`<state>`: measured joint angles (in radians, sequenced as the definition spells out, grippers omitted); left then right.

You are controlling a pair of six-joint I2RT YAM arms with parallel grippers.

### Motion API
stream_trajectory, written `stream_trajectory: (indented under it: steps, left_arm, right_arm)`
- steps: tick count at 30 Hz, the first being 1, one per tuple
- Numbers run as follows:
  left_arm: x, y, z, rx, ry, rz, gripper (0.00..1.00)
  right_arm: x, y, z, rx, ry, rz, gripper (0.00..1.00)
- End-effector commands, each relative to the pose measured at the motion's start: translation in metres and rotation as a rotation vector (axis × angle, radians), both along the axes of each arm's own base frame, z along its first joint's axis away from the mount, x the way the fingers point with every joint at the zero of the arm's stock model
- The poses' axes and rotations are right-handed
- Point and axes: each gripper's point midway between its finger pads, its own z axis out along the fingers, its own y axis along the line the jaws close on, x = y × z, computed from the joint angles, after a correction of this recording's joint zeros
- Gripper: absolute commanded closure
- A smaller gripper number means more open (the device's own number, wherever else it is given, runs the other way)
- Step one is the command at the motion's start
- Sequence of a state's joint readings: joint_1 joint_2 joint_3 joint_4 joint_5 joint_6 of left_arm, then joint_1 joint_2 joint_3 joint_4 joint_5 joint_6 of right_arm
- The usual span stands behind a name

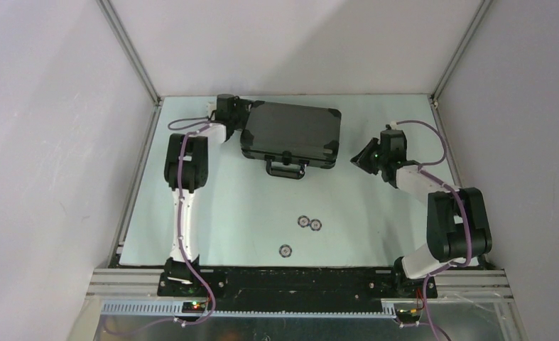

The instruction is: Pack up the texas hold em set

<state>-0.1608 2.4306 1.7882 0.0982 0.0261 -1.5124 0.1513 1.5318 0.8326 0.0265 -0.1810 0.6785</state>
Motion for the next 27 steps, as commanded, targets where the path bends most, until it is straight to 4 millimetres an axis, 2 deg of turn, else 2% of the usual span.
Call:
stream_trajectory:
  steps: [1,4,5,6,7,8,9,10,11,12,14,15,16,17,18,19,20,21,22,23,24,25,26,27]
  left_arm:
    - [-0.066,-0.109,0.012,-0.033,0.024,-0.273,0.19]
    - [-0.092,-0.113,0.007,-0.022,0.045,-0.287,0.19]
    - [-0.104,-0.117,-0.002,-0.014,0.065,-0.301,0.19]
    - [-0.109,-0.12,0.005,-0.013,0.055,-0.306,0.19]
    - [-0.12,-0.126,-0.003,-0.012,0.073,-0.319,0.19]
    - [-0.125,-0.128,0.001,-0.015,0.069,-0.324,0.19]
    - [-0.134,-0.135,-0.003,-0.013,0.076,-0.339,0.19]
    - [-0.138,-0.138,0.0,-0.012,0.071,-0.346,0.19]
    - [-0.146,-0.14,-0.004,-0.005,0.08,-0.354,0.19]
    - [-0.147,-0.14,0.002,-0.002,0.065,-0.351,0.19]
    - [-0.145,-0.128,0.006,0.023,0.051,-0.339,0.19]
    - [-0.14,-0.116,0.007,0.043,0.041,-0.328,0.19]
    - [-0.135,-0.108,0.012,0.064,0.021,-0.33,0.19]
    - [-0.123,-0.092,0.018,0.071,0.001,-0.307,0.19]
    - [-0.112,-0.074,0.02,0.093,-0.013,-0.291,0.19]
    - [-0.1,-0.07,0.027,0.093,-0.039,-0.297,0.19]
    - [-0.088,-0.056,0.03,0.109,-0.059,-0.293,0.18]
    - [-0.072,-0.058,0.039,0.1,-0.097,-0.319,0.18]
    - [-0.061,-0.051,0.041,0.108,-0.115,-0.33,0.18]
    - [-0.045,-0.057,0.047,0.087,-0.143,-0.368,0.18]
    - [-0.029,-0.059,0.074,0.072,-0.213,-0.391,0.17]
    - [-0.022,-0.06,0.056,0.066,-0.191,-0.401,0.17]
    - [-0.01,-0.059,0.074,0.066,-0.239,-0.406,0.17]
    - [-0.005,-0.059,0.06,0.068,-0.219,-0.408,0.17]
  right_arm:
    - [0.017,-0.023,0.021,-0.012,-0.035,-0.075,0.79]
    - [0.033,-0.03,0.017,-0.031,0.005,-0.081,0.78]
    - [0.038,-0.03,0.007,-0.039,0.033,-0.073,0.78]
    - [0.046,-0.029,0.015,-0.029,0.031,-0.061,0.78]
    - [0.05,-0.028,0.003,-0.028,0.064,-0.048,0.78]
    - [0.059,-0.026,0.006,-0.011,0.067,-0.035,0.78]
    - [0.068,-0.025,0.008,0.002,0.064,-0.034,0.78]
    - [0.072,-0.026,0.008,0.021,0.063,-0.033,0.78]
    - [0.081,-0.026,0.007,0.038,0.064,-0.04,0.78]
    - [0.087,-0.029,0.008,0.061,0.058,-0.044,0.78]
    - [0.103,-0.029,0.01,0.123,0.056,-0.057,0.78]
    - [0.114,-0.027,0.008,0.145,0.052,-0.051,0.77]
    - [0.119,-0.033,0.01,0.196,0.056,-0.063,0.76]
    - [0.129,-0.033,0.008,0.234,0.05,-0.052,0.75]
    - [0.133,-0.03,-0.004,0.272,0.078,-0.062,0.74]
    - [0.142,-0.027,0.005,0.307,0.047,-0.04,0.72]
    - [0.147,-0.024,-0.004,0.341,0.066,-0.05,0.71]
    - [0.156,-0.021,0.003,0.364,0.036,-0.033,0.69]
    - [0.164,-0.02,0.0,0.387,0.041,-0.041,0.68]
    - [0.168,-0.02,-0.002,0.396,0.039,-0.041,0.66]
    - [0.176,-0.02,-0.005,0.403,0.04,-0.048,0.65]
    - [0.18,-0.021,-0.006,0.404,0.038,-0.055,0.65]
    - [0.188,-0.022,-0.009,0.407,0.038,-0.059,0.64]
    - [0.192,-0.022,-0.009,0.413,0.038,-0.06,0.63]
